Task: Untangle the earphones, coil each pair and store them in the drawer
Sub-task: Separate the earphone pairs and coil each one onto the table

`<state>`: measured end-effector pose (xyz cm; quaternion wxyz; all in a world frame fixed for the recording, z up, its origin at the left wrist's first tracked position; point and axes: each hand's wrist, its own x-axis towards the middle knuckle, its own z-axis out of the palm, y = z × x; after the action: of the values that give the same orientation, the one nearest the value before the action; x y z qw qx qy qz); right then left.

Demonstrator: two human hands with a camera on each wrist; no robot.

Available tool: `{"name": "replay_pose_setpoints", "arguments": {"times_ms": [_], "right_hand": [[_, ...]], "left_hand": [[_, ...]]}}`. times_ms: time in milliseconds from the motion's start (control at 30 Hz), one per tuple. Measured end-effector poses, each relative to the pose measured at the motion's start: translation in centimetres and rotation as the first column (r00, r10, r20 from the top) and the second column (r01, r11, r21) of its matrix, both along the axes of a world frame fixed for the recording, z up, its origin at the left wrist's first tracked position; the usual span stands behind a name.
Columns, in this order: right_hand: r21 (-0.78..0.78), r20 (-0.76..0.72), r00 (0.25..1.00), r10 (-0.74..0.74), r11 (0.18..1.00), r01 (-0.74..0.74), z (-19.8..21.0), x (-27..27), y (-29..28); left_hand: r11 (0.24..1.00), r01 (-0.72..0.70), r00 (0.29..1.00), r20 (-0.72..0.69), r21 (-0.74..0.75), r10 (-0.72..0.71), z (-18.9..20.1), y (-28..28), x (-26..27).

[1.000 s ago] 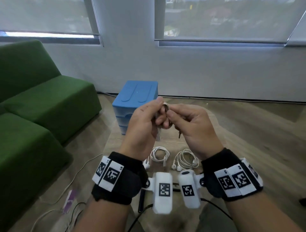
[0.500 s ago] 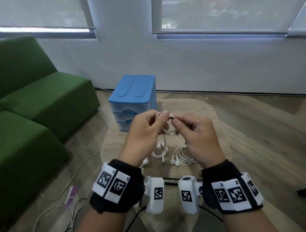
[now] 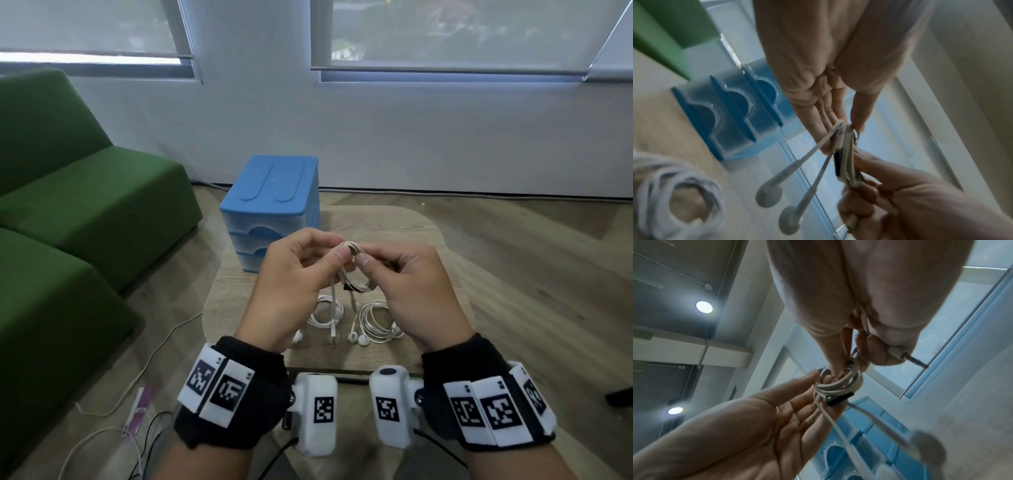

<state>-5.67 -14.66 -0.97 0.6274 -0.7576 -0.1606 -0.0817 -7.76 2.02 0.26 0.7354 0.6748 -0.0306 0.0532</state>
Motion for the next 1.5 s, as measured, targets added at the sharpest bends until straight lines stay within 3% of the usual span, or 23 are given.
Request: {"name": "replay_pose_setpoints", "arguments": {"times_ms": [133,267,467,533,600,667,700,833,967,1167,1333,1500], "right_hand": [[0.041,-0.058,0.996,0.064,0.997,-0.062,0.3,0.2,0.4],[0.154,-0.106,0.984,0.142,0.98,-0.124,0.7,0.0,0.5],[0.244,-0.21,0.969,0.133,0.967,-0.08,0.6,0.8,-0.6],[0.163,-0.193,0.975,0.106,0.984,-0.074,0.8,0.9,-1.1],[-0.032,-0.116,0.993,0.034,0.999,-0.038,0.6,1.0,-1.5],[-0.214,-0.027,0.997,-0.071,0.975,0.063,0.4,1.0,-1.5],[-0.229,0.0,0.997,-0.081,0.97,0.079,0.5,0.9,-1.4],[0.028,-0.089,0.996,0.013,1.0,-0.01,0.6,0.5,-0.6],[0.395,-0.256,0.948,0.187,0.916,-0.074,1.0,0.0,-0.3],[0.381,-0.247,0.937,0.245,0.914,-0.139,0.5,0.3,-0.3],[0.518,-0.33,0.89,0.315,0.848,-0.108,0.5,0.2,-0.7],[0.604,-0.392,0.837,0.38,0.793,-0.077,0.4,0.2,-1.0]], "left_hand": [[0.974,-0.036,0.998,-0.065,-0.222,0.022,0.2,0.0,0.1],[0.956,-0.06,0.997,-0.062,-0.288,0.044,0.4,0.0,0.3],[0.94,-0.054,0.998,-0.049,-0.337,0.04,1.0,-0.1,0.4],[0.932,-0.045,0.998,-0.058,-0.359,0.026,1.1,-0.1,0.3],[0.925,-0.038,0.998,-0.067,-0.378,0.014,1.1,-0.1,0.3],[0.924,-0.034,0.998,-0.069,-0.38,0.008,1.1,-0.2,0.2],[0.923,-0.036,0.998,-0.07,-0.382,0.009,1.1,-0.4,0.1],[0.915,-0.051,0.996,-0.082,-0.4,0.02,0.9,-0.9,-0.1],[0.918,-0.071,0.996,-0.073,-0.391,0.046,1.0,-1.0,-0.2],[0.936,-0.064,0.998,-0.034,-0.347,0.056,0.8,-0.9,-0.1],[0.965,-0.012,1.0,-0.007,-0.26,0.011,0.6,-0.6,-0.2],[0.962,0.02,1.0,-0.011,-0.271,-0.024,0.4,-0.7,0.1]]}}
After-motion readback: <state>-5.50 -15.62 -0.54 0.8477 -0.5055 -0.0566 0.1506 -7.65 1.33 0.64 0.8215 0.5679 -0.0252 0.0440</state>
